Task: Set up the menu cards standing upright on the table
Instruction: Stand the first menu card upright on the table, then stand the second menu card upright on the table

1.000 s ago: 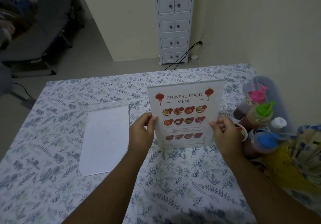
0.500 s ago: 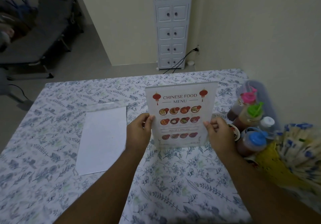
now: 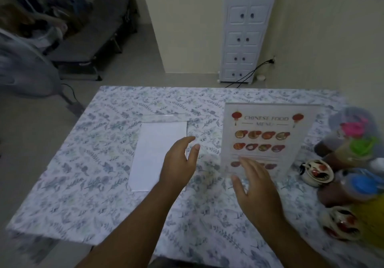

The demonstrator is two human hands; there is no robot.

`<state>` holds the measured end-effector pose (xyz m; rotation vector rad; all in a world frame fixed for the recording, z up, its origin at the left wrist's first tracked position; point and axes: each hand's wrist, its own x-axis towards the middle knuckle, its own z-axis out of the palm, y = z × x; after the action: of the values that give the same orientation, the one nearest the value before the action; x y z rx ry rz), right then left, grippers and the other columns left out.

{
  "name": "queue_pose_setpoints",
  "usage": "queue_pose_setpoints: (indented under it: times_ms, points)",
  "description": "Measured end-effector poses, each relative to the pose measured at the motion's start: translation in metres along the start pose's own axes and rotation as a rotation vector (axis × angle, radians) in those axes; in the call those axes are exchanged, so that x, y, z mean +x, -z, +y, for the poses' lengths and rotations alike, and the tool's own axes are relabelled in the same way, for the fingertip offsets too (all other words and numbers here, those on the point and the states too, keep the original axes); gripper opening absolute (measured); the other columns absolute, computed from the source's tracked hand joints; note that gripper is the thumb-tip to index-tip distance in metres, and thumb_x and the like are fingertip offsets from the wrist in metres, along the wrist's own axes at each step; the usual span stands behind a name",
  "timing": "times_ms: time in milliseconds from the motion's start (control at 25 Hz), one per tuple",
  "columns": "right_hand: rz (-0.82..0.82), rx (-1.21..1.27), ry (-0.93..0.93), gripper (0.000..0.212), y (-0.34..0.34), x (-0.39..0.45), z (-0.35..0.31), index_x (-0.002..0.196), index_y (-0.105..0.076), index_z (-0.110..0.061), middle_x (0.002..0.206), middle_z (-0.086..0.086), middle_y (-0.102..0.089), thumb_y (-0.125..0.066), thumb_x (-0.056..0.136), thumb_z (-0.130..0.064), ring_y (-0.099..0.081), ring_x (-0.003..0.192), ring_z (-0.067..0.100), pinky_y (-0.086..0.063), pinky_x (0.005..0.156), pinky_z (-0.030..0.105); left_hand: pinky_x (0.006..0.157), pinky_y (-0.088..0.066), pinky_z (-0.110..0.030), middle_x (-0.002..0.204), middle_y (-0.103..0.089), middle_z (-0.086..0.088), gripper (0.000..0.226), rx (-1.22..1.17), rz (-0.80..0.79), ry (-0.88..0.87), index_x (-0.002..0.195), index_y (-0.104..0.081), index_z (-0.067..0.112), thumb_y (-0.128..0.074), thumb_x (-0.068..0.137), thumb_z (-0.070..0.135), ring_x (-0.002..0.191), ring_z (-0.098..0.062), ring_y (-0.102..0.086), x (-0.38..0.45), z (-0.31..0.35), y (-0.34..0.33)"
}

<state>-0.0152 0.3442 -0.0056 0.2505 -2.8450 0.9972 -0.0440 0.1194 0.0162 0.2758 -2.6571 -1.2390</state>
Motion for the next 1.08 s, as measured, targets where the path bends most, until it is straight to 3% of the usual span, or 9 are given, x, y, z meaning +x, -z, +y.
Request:
queue_pose_setpoints:
  times_ms: [120,240,520,640,720,840,920,1000,1080]
  points:
    - [-0.268,-0.117,0.108,0.062,-0.049,0.013,-0.044,0.154,-0.037,-0.019,0.162,-0.002,-0.032,-0.046,0.099,-0.047,-0.020,0.151,0.017,-0.020,0.120,0.038,0.123,-0.026,-0.033,0.159,-0.047,-0.002,0.055,0.161,-0.046,0.089,0.151,-0.049,0.015,-0.051,0.104,0.042,0.152,-0.017,-0.032,-0.007,-0.048,0.039]
    - [-0.400,-0.289,0.161,0.068,-0.096,0.036,-0.075,0.158,-0.025,-0.020,0.167,-0.002,-0.014,-0.033,0.100,-0.054,-0.003,0.154,0.015,-0.002,0.122,0.036,0.125,-0.014,-0.036,0.168,-0.030,-0.006,0.065,0.355,-0.130,0.147,0.160,-0.033,0.011,-0.043,0.105,0.046,0.158,-0.022,-0.016,-0.004,-0.104,0.070]
    - [-0.551,-0.564,-0.081,0.085,-0.176,0.055,-0.104,0.158,-0.016,-0.003,0.166,0.014,-0.014,-0.034,0.098,-0.060,-0.009,0.153,0.029,-0.005,0.123,0.043,0.128,-0.002,-0.045,0.173,-0.002,-0.017,0.084,0.631,-0.441,0.281,0.162,-0.005,0.002,-0.029,0.103,0.056,0.159,-0.033,0.001,0.010,-0.201,0.101]
    - [-0.378,-0.315,-0.364,0.082,-0.198,0.051,-0.122,0.148,-0.038,0.000,0.152,0.023,-0.038,-0.057,0.090,-0.054,-0.034,0.139,0.036,-0.027,0.114,0.044,0.127,-0.012,-0.047,0.170,-0.014,-0.021,0.081,0.428,-0.404,0.301,0.160,-0.019,0.001,-0.044,0.100,0.050,0.157,-0.038,-0.009,0.009,-0.216,0.102]
    - [-0.209,-0.019,-0.655,0.061,-0.207,0.059,-0.133,0.131,-0.057,-0.003,0.134,0.023,-0.051,-0.070,0.083,-0.040,-0.048,0.123,0.038,-0.041,0.105,0.047,0.118,-0.030,-0.049,0.156,-0.037,-0.018,0.065,0.239,-0.317,0.392,0.146,-0.044,0.006,-0.056,0.093,0.042,0.146,-0.038,-0.029,0.016,-0.217,0.104]
    - [-0.144,0.454,-0.952,0.032,-0.204,0.070,-0.136,0.113,-0.068,-0.007,0.118,0.018,-0.067,-0.071,0.084,-0.019,-0.063,0.106,0.035,-0.052,0.095,0.052,0.103,-0.046,-0.045,0.132,-0.054,-0.012,0.047,0.027,-0.213,0.620,0.129,-0.062,0.013,-0.065,0.087,0.032,0.126,-0.032,-0.049,0.032,-0.209,0.109]
    - [-0.200,0.655,-0.988,0.029,-0.192,0.072,-0.136,0.119,-0.066,-0.009,0.115,0.015,-0.072,-0.064,0.091,-0.016,-0.067,0.104,0.035,-0.053,0.094,0.054,0.087,-0.053,-0.041,0.112,-0.066,-0.008,0.030,-0.168,-0.160,0.702,0.117,-0.066,0.013,-0.067,0.089,0.025,0.112,-0.032,-0.062,0.044,-0.211,0.119]
    - [-0.247,0.793,-0.935,0.030,-0.175,0.073,-0.135,0.122,-0.065,-0.015,0.114,0.011,-0.074,-0.057,0.095,-0.022,-0.070,0.103,0.031,-0.056,0.089,0.051,0.073,-0.049,-0.032,0.105,-0.064,0.001,0.029,-0.386,-0.171,0.768,0.122,-0.058,0.023,-0.064,0.094,0.021,0.100,-0.023,-0.065,0.051,-0.207,0.138]
    - [-0.245,0.960,-0.872,0.032,-0.155,0.073,-0.133,0.123,-0.064,-0.021,0.110,0.005,-0.077,-0.056,0.092,-0.026,-0.073,0.100,0.024,-0.055,0.084,0.045,0.063,-0.049,-0.027,0.103,-0.069,-0.001,0.032,-0.420,-0.177,0.714,0.126,-0.058,0.030,-0.063,0.097,0.020,0.090,-0.017,-0.067,0.056,-0.198,0.160]
